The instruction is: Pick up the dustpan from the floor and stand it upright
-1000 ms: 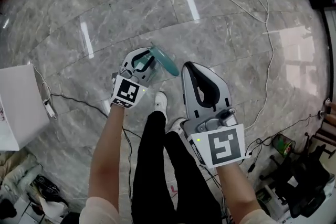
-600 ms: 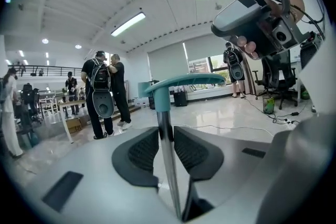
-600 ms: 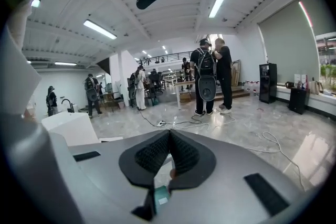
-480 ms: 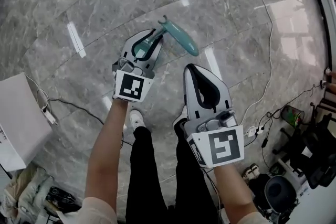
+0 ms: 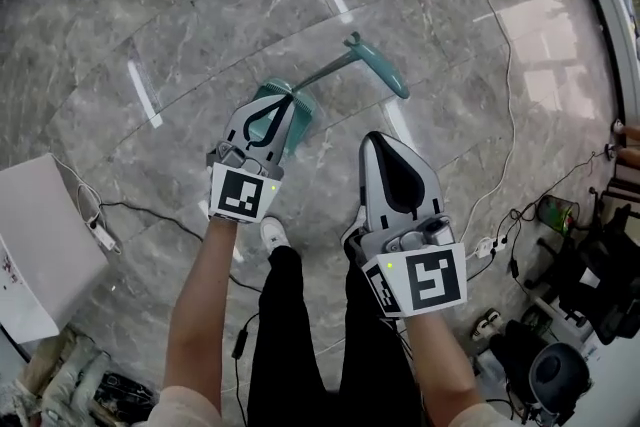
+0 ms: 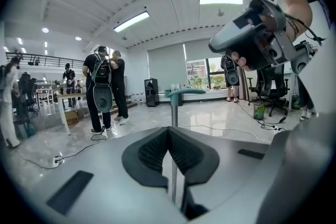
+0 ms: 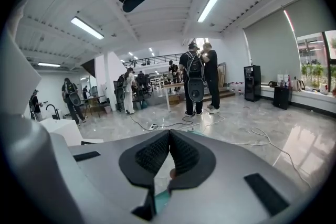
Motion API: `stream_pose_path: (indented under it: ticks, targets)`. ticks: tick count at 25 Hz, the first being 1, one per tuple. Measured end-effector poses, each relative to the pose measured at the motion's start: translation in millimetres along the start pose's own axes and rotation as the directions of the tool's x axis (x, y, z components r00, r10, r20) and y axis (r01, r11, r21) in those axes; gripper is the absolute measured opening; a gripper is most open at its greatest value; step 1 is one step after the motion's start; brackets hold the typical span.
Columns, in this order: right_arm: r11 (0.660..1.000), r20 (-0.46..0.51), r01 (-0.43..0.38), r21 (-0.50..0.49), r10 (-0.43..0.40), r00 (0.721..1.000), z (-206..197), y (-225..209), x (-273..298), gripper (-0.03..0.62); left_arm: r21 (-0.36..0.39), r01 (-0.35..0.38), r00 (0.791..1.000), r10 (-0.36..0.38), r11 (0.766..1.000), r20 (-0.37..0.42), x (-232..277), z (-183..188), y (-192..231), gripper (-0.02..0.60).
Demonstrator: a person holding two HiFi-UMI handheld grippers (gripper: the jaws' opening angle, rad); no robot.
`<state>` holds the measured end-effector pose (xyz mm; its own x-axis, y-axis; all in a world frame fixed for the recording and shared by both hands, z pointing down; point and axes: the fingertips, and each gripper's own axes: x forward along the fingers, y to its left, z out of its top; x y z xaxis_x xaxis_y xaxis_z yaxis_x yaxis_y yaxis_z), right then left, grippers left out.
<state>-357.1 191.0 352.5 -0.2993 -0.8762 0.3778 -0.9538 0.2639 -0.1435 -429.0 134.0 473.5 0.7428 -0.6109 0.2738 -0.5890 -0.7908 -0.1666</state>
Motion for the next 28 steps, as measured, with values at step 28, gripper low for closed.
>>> stream_pose_path:
  ticks: [28]
  targets:
    - [0.996, 0.257, 0.061, -0.059, -0.044, 0.965, 283.7, 121.0, -274.1, 0.017, -0.147, -0.207, 0.974, 0.217, 0.967, 0.057, -302.5, 437.2, -46.3, 0.011]
